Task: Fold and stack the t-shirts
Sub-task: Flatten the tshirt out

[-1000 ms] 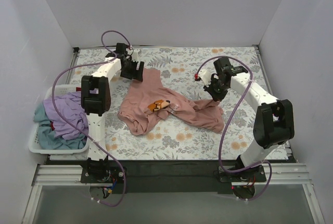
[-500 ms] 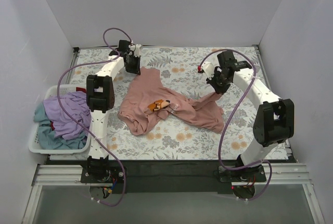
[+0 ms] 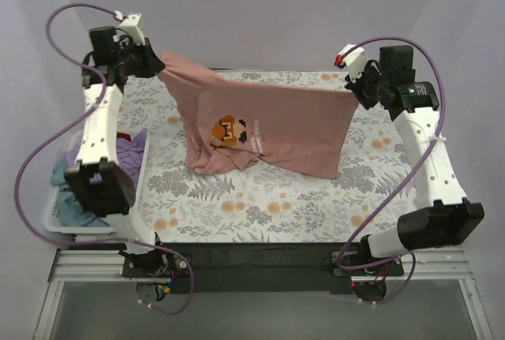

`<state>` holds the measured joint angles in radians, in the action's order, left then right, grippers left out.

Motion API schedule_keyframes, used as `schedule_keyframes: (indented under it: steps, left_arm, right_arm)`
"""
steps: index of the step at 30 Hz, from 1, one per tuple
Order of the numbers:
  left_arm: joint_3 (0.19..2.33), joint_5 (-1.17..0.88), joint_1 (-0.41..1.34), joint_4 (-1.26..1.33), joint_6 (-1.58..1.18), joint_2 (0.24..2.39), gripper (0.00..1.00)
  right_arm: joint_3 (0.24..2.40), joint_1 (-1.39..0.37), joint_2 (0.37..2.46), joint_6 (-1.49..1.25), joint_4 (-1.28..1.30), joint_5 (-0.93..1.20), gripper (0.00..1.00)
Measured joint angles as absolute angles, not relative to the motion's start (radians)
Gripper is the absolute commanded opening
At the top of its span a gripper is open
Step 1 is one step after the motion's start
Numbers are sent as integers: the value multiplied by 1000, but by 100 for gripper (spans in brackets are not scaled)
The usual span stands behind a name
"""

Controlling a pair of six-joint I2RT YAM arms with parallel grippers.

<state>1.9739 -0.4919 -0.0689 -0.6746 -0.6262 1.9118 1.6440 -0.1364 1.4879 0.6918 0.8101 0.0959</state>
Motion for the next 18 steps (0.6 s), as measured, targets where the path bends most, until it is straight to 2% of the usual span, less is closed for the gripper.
schedule_keyframes:
  steps: [5, 10, 14, 18]
  left_arm:
    - [1687, -537, -125, -580, -676, 1409, 0]
    - [1578, -513, -116, -514, -729, 1087, 0]
    - [1596, -454, -116, -463, -751, 973, 0]
    - [1731, -403, -116, -412, -768, 1013, 0]
  right_arm:
    - [1649, -130, 1303, 691, 812, 88, 1]
    - [1713, -123, 1153, 683, 812, 45, 1]
    - [1819, -124, 1098, 664, 799, 15, 1]
    - [1971, -124, 1124, 633, 754, 0, 1]
